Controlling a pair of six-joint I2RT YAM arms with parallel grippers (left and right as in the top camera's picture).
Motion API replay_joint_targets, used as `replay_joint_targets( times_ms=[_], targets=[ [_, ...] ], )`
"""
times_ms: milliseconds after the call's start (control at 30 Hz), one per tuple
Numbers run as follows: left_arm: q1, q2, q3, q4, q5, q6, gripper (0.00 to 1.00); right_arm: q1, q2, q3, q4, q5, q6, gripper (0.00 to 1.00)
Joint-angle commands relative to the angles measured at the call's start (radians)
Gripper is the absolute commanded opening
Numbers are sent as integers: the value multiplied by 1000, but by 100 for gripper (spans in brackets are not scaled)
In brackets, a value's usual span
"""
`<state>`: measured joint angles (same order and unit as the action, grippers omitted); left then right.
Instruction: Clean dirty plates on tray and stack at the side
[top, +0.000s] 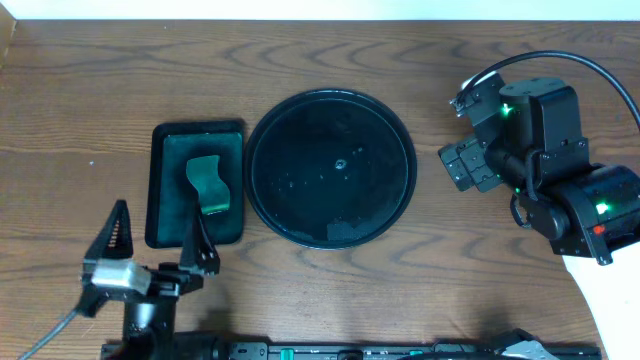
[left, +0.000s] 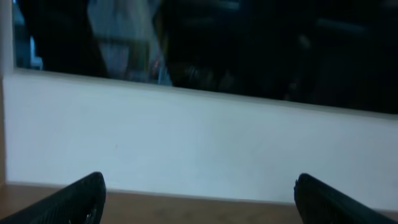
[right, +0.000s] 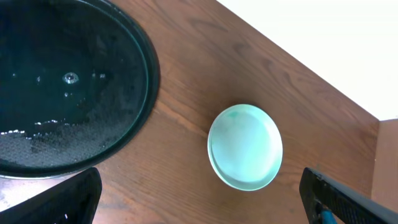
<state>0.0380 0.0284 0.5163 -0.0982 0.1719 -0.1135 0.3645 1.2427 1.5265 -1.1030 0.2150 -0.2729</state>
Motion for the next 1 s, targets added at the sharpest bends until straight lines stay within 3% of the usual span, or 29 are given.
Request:
replay_joint_targets(
  times_ms=[0,133,333,500,667,967],
  targets=[
    [6,-16,-67,69,31,12,96,10,-1,11,-1,5,-5,99],
    [6,-26,-154,204,19,37,96,10,-1,11,-1,5,-5,99],
    [8,-27,-380,563,24,53,96,10,-1,11,-1,5,-5,99],
    [8,-27,-514,756,27,53,96,10,-1,11,-1,5,-5,99],
    [8,-27,-512,708,19,55,96,10,-1,11,-1,5,-5,99],
    [8,-27,-512,312,7,54,96,10,-1,11,-1,5,-5,99]
  ],
)
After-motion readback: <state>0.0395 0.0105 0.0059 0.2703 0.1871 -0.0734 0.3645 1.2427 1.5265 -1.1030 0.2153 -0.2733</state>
